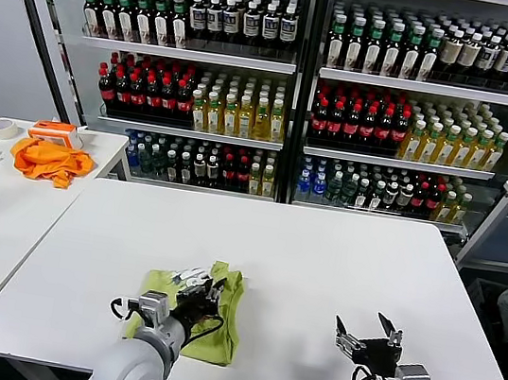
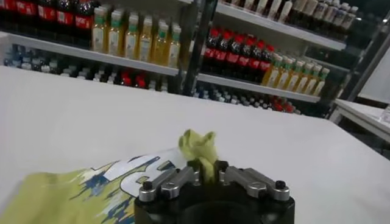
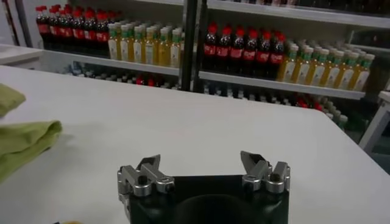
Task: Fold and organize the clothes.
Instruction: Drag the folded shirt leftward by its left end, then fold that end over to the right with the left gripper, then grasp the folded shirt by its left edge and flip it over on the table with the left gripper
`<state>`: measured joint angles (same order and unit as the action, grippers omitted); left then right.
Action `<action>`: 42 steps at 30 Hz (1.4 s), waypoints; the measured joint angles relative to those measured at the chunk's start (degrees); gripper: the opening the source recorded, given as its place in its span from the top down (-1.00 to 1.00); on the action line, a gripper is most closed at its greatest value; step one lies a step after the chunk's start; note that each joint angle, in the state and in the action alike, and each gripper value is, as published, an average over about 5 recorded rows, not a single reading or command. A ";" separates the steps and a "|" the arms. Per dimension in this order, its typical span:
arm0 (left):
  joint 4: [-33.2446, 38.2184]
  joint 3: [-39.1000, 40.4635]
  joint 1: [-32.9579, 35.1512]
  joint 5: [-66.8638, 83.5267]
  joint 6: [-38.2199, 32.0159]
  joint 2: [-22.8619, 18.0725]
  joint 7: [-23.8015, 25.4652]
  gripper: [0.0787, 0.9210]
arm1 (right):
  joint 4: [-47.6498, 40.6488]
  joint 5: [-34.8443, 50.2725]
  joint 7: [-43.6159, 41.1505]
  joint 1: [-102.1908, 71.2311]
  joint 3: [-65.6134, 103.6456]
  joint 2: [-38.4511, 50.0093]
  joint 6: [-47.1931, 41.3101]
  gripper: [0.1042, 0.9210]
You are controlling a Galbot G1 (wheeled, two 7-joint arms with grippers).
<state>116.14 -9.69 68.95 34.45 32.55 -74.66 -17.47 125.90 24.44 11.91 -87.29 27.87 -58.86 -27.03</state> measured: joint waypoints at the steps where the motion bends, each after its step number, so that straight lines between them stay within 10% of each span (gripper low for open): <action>1: -0.34 0.04 -0.14 0.05 -0.21 -0.26 -0.04 0.48 | 0.01 0.00 -0.01 0.02 -0.02 -0.03 0.01 -0.76; 19: 0.78 -7.45 4.95 -7.01 -6.25 3.70 3.30 -0.71 | -0.18 -0.01 -0.25 0.36 -0.35 -0.34 0.54 -0.76; 42: -3.27 -12.69 11.59 -12.46 -5.83 5.21 3.20 -0.74 | -0.61 -0.01 -0.26 0.06 0.23 -0.42 0.74 -0.76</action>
<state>112.87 -22.38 80.53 22.00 26.71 -69.45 -14.27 125.29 24.43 11.66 -87.23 28.10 -59.29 -26.28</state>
